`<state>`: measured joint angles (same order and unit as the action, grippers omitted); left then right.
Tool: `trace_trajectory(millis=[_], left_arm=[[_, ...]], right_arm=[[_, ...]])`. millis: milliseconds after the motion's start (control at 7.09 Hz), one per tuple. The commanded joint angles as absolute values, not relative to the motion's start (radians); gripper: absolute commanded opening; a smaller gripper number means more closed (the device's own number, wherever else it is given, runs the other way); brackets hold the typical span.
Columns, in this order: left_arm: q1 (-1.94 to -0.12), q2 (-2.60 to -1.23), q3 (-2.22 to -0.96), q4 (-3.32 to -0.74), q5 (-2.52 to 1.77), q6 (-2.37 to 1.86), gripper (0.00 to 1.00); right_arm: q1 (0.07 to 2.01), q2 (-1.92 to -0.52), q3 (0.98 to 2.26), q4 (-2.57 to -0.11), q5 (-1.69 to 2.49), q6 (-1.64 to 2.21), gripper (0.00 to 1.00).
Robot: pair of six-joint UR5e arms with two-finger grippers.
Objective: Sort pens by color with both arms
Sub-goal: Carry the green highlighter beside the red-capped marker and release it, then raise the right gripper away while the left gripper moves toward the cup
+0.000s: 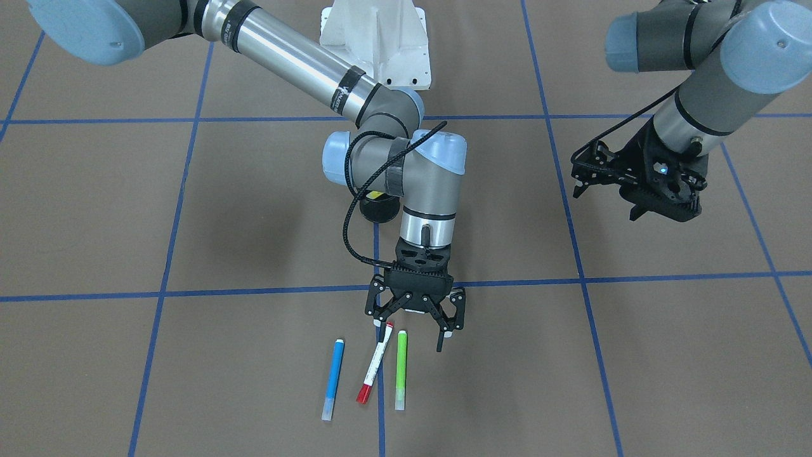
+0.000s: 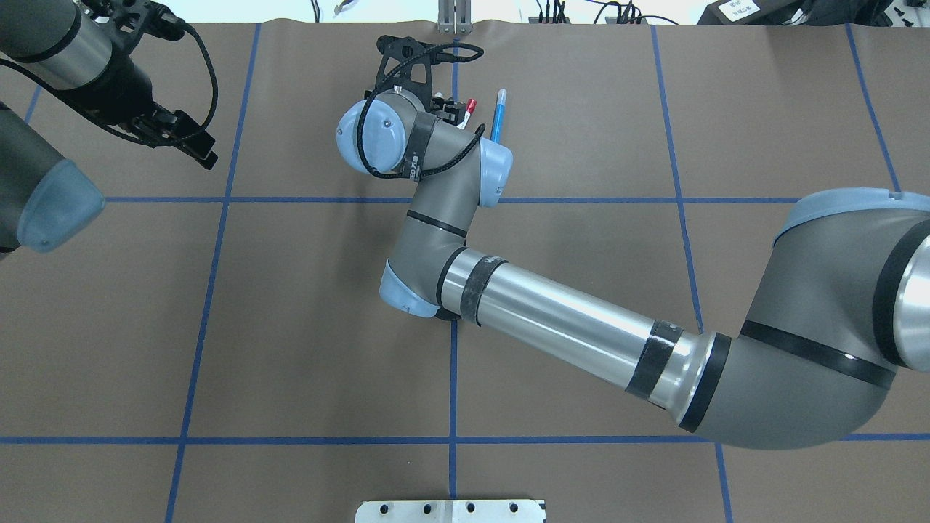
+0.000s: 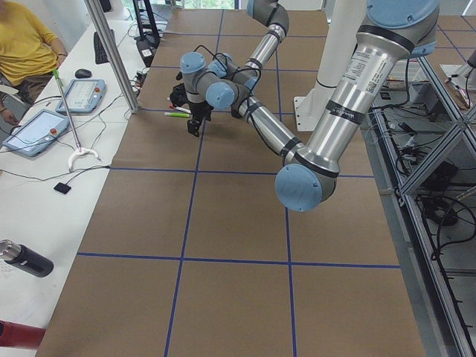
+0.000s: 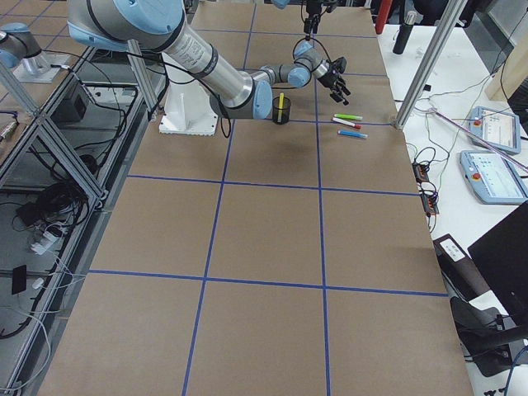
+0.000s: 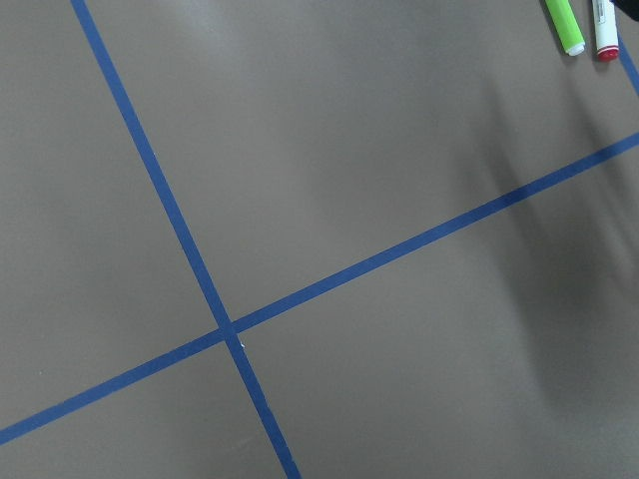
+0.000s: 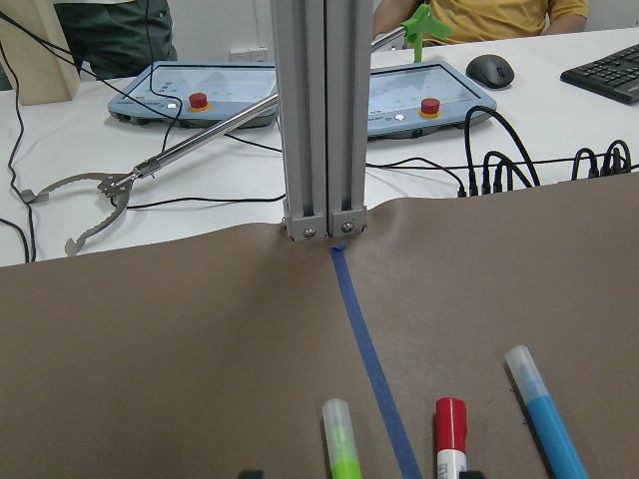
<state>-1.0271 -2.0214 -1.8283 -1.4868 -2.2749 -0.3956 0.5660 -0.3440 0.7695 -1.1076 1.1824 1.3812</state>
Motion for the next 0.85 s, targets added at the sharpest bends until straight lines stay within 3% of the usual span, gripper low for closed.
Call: trace_trajectory(millis=[0,282,705], left_arm=[[-1.022,-2.034,-1.836,-1.494,-2.275,-0.504,1.00],[-0.977,-2.089,-1.836,-1.494,-2.273,-0.663,1.00],[-0.856,-2.198,-1.781,-1.494,-2.272,-0.851,1.00]], right_arm=[[0.641,-0.357,0.814,-1.111,1.413,1.300,0.98],[0.724,-0.449,0.933,-1.136,1.649,1.231,0.99],[0.827,-0.556,1.182,-1.433,1.938,1.059,0.99]])
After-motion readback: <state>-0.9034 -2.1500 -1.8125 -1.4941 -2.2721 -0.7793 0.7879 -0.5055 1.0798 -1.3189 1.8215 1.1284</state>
